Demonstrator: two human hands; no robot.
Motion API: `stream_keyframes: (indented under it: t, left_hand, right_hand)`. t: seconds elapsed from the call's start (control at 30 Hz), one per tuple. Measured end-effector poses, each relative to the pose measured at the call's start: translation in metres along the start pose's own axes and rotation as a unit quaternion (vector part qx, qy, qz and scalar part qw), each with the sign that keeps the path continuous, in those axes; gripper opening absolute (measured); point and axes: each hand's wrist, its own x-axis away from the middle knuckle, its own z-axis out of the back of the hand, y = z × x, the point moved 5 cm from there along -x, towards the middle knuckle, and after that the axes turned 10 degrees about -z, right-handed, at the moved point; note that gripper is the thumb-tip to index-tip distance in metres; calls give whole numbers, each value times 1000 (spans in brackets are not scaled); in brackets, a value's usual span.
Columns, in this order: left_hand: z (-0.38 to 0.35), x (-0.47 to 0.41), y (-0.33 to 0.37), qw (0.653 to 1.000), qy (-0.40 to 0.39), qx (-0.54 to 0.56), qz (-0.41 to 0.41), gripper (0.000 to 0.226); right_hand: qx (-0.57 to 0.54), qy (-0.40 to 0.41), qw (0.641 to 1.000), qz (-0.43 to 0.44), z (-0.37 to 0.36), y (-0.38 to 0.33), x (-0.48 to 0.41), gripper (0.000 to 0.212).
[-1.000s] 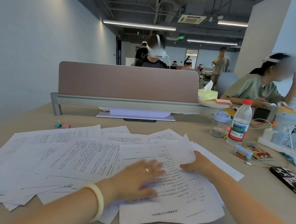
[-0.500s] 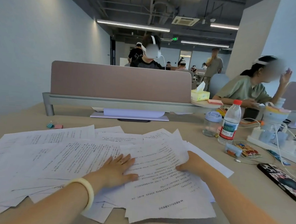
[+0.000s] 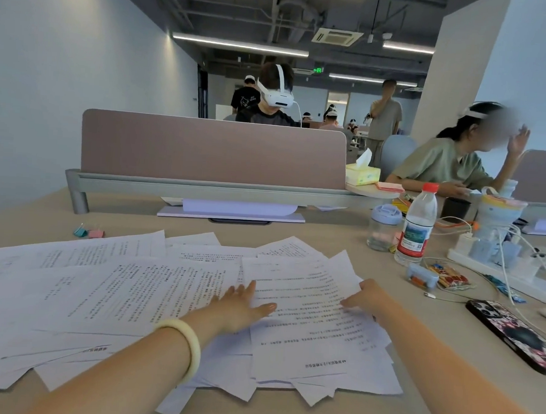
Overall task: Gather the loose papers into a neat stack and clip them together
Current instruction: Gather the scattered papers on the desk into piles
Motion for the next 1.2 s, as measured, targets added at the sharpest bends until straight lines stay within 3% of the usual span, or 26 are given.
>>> stream_keyframes:
  t: [0.13, 0.37, 0.47, 0.57, 0.7, 0.87, 1.0, 1.07, 1.2]
  left_hand:
    - [-2, -2, -4, 1000, 15, -10, -4, 90]
    - [3, 4, -9, 995, 52, 75, -33, 89]
    - [7, 6, -9, 988, 91, 122, -20, 88]
    - [13, 5, -4, 995, 95, 27, -4, 85]
    - [21, 0, 27, 996, 82, -18, -33, 84]
    - [5, -13, 49, 999, 14, -36, -34, 86]
    - [-7, -13, 48, 997, 7, -61, -36, 82]
    - [-6, -11, 46, 998, 13, -48, -39, 84]
    - [-1, -5, 45, 998, 25, -3, -51, 87]
  right_hand:
    - [-49, -29, 998, 12, -5, -8, 1, 69]
    - [-3, -15, 1000, 14, -9, -5, -4, 63]
    - [-63, 33, 997, 9, 14, 10, -5, 35]
    - [-57, 107, 993, 5, 40, 33, 1, 3]
    - [10, 102, 995, 16, 35, 51, 14, 13]
    - [-1, 62, 997, -36, 7, 59, -2, 66]
    - [-185, 34, 981, -41, 5, 51, -1, 74]
    - [-271, 18, 961, -58, 5, 48, 1, 67]
    - [-300, 1, 953, -49, 7, 33, -1, 61]
